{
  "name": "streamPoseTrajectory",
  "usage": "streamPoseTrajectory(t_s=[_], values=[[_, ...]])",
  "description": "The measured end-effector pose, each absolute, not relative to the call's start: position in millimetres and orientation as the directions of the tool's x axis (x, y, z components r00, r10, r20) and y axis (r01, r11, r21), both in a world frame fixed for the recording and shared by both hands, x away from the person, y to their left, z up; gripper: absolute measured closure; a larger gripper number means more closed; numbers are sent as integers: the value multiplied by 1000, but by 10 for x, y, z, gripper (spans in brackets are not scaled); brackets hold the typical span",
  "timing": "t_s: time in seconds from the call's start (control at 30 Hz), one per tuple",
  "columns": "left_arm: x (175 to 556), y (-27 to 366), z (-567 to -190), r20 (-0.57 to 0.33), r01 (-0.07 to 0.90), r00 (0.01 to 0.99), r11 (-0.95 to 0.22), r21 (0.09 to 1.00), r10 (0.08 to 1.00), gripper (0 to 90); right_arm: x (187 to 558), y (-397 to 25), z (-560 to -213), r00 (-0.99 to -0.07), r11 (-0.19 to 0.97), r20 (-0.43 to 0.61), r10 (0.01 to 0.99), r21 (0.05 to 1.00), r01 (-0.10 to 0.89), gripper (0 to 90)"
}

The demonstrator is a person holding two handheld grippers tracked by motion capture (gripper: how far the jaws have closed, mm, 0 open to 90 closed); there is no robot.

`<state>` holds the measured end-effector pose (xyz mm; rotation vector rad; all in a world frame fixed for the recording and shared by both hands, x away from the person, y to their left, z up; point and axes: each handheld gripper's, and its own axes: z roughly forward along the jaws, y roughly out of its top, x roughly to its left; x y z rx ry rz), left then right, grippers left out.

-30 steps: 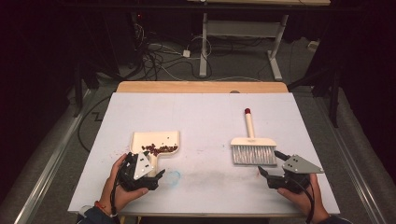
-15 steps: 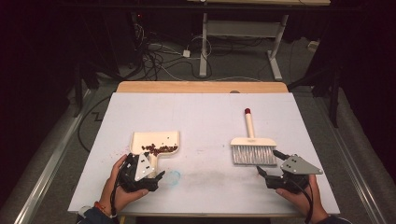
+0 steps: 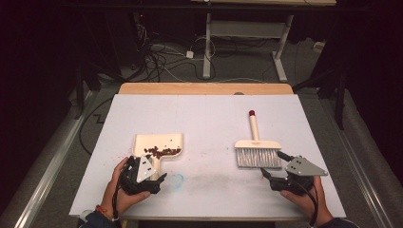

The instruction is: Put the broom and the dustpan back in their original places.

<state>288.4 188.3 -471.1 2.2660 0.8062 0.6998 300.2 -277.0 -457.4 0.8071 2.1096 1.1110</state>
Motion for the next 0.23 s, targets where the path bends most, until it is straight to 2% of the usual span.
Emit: streamPoseTrajectory(t_s=[0.23], values=[[2921,1840,-4717,265,358,674,-618,700,690,190,2955,-2801,-4534,-613,445,-236,754,870,211,201]])
